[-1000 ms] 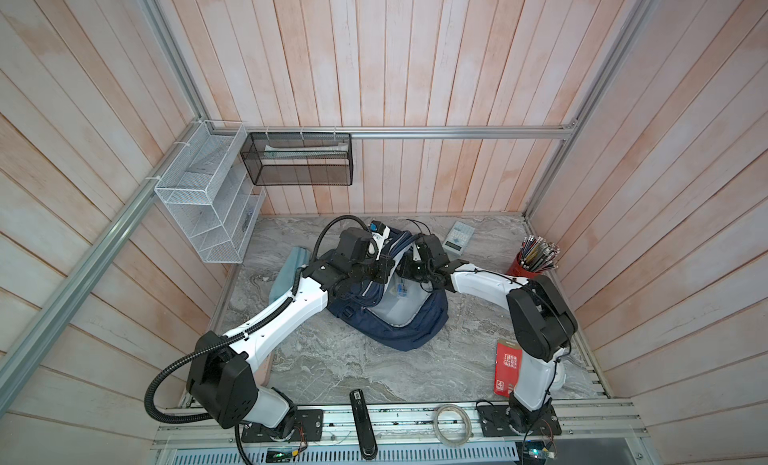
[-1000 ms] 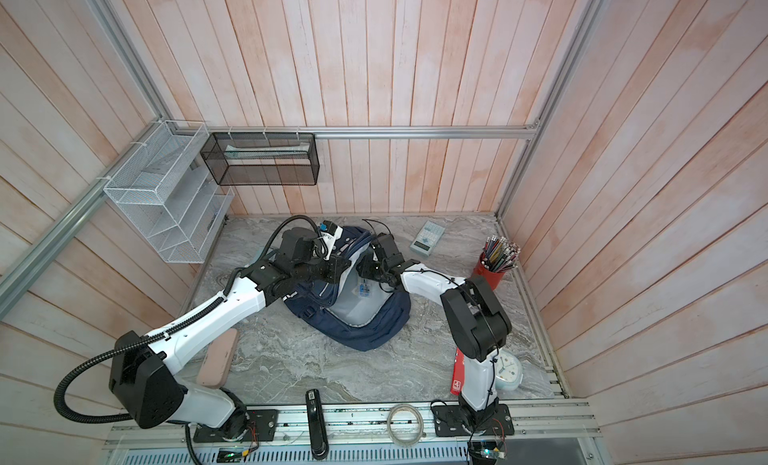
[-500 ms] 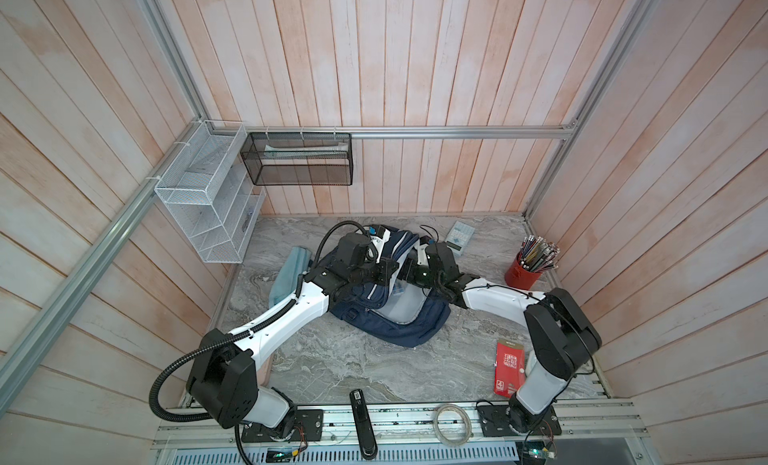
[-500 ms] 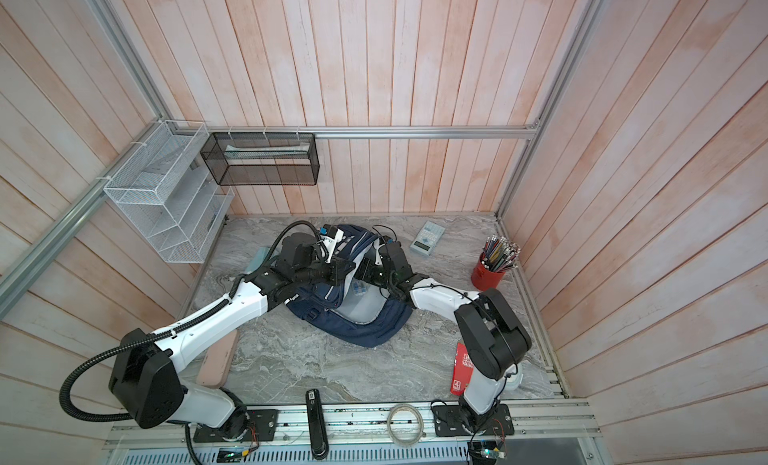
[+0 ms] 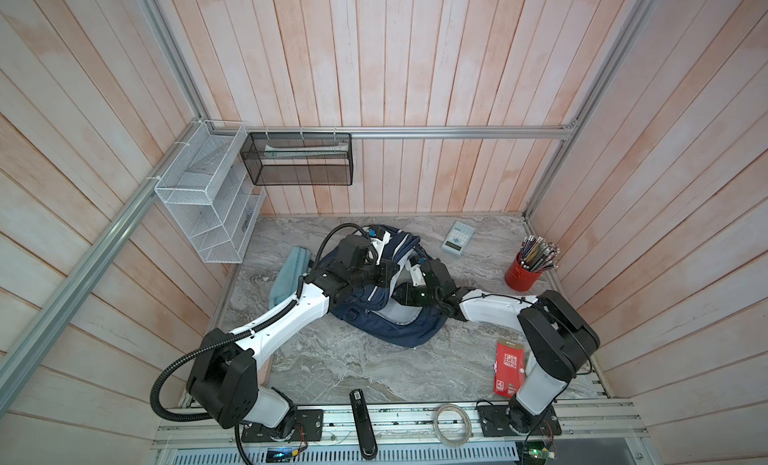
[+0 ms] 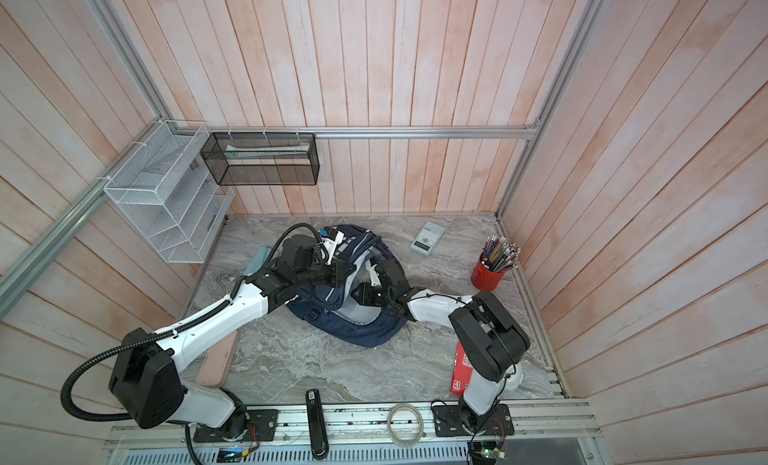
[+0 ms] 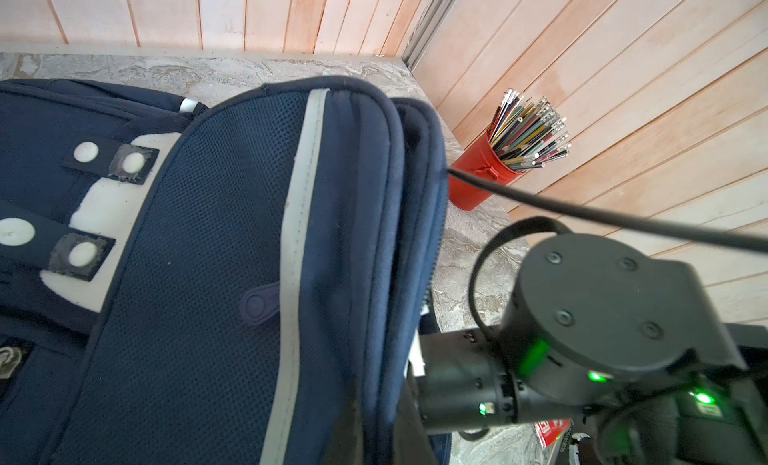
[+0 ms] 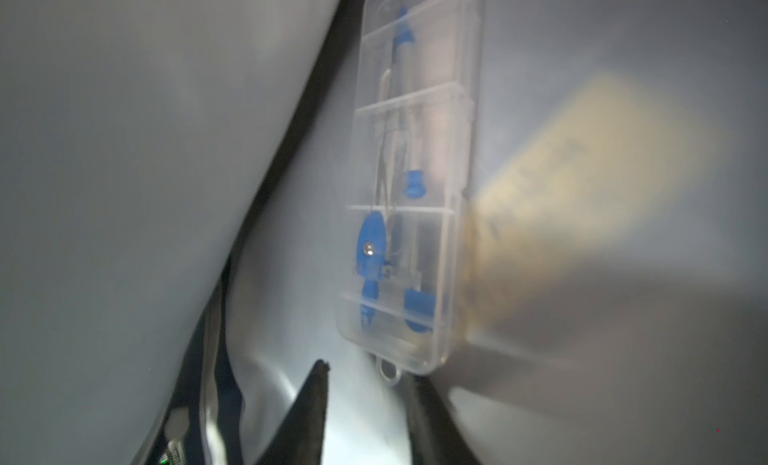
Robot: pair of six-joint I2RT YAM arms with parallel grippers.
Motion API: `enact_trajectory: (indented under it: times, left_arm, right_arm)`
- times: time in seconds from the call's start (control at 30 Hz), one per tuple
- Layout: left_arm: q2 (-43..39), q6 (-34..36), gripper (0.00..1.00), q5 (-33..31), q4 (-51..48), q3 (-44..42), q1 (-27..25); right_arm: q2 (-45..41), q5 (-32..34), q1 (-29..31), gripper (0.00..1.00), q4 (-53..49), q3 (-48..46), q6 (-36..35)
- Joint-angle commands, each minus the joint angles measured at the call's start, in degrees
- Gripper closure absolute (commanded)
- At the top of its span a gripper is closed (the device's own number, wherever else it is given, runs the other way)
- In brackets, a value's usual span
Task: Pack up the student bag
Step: 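Lower the clear pen box into the open backpack and release with right gripper, then move the right gripper to the red M&G pen pack and grasp it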
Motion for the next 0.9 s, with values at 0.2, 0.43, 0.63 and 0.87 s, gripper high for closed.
enact_trajectory:
  times: [0.2, 0.43, 0.63, 0.87]
  left_arm:
    - [-3.55, -4.3, 1.0, 2.24, 10.03, -6.83, -0.58]
    - [-2.78, -3.25, 1.0, -1.28, 9.51, -7.99, -3.76]
    - [-1.44, -3.61, 1.0, 1.92, 12.55, -9.66, -4.68]
    - [-2.17, -3.7, 1.0, 2.22, 13.89, -10.98, -4.85]
  right_arm:
    - [-10.32, 5.47, 0.85, 0.57, -7.38, -5.88, -1.51]
    - [-33.52, 24.08, 0.97, 0.28, -29.51, -18.54, 4.91]
    - [-46.98, 13.39, -12.6, 0.02, -32.03, -29.67, 10.9]
    - [-47.81, 34.72, -14.23, 0.02, -55.4, -23.12, 15.49]
